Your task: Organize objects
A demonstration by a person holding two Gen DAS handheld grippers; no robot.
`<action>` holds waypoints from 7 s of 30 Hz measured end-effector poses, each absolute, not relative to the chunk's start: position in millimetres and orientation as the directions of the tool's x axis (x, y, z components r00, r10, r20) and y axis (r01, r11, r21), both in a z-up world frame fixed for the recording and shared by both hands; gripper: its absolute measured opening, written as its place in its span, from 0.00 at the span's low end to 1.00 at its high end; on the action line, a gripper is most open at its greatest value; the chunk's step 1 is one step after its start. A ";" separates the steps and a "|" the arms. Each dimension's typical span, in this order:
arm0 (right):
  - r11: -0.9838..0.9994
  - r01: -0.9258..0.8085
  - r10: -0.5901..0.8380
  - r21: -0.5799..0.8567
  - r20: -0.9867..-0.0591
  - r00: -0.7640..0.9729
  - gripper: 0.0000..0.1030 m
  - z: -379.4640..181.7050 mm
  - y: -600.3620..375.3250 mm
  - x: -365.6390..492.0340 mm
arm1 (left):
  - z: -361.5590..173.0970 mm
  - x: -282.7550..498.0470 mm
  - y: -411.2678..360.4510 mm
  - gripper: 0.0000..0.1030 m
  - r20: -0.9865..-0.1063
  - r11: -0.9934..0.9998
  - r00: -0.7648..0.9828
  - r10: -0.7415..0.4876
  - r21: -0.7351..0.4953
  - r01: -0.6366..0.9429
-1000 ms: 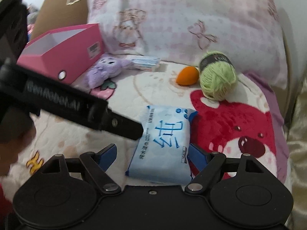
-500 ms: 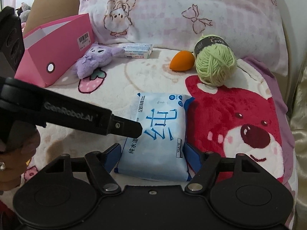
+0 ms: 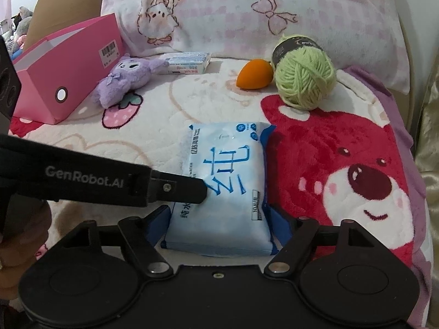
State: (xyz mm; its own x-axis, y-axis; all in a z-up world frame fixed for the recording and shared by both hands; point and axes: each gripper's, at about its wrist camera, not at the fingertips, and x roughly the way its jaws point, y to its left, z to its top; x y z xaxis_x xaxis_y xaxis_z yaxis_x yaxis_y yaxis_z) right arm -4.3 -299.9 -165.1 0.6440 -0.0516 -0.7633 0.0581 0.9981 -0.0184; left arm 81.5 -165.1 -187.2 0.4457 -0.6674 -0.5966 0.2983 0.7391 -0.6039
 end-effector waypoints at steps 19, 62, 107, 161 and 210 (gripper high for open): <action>1.000 0.010 -0.011 -0.006 -0.776 0.631 0.71 -155.4 -280.4 -11.6 | -176.5 82.7 -153.9 0.23 -0.611 0.713 0.386 -0.691 -0.663 0.228; 0.977 -0.210 0.118 -0.032 -0.739 0.663 0.62 -91.5 -187.3 -5.9 | -93.3 43.2 -61.3 0.23 -0.729 0.818 0.393 -0.560 -0.562 0.122; 0.973 -0.220 0.191 0.070 -0.781 0.595 0.63 15.9 -132.8 65.8 | 8.1 67.9 27.5 0.25 -0.658 0.807 0.473 -0.586 -0.530 0.262; 0.957 -0.231 0.270 0.174 -0.821 0.502 0.35 -86.7 -68.3 252.5 | -94.8 217.6 152.1 0.26 -0.725 0.872 0.532 -0.438 -0.486 0.056; 0.888 -0.394 0.432 0.238 -0.725 0.536 0.25 -17.9 -106.1 189.9 | -5.0 203.9 130.6 0.41 -0.856 0.957 0.478 -0.199 -0.274 -0.092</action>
State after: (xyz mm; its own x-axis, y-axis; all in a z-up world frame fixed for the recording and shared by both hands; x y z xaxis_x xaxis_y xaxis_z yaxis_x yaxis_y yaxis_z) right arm 189.9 -106.1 -17.9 0.5359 0.4323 -0.7252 -0.3937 0.8878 0.2384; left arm 203.9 130.6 -5.0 0.4776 -0.1991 -0.8557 -0.0916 0.9574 -0.2739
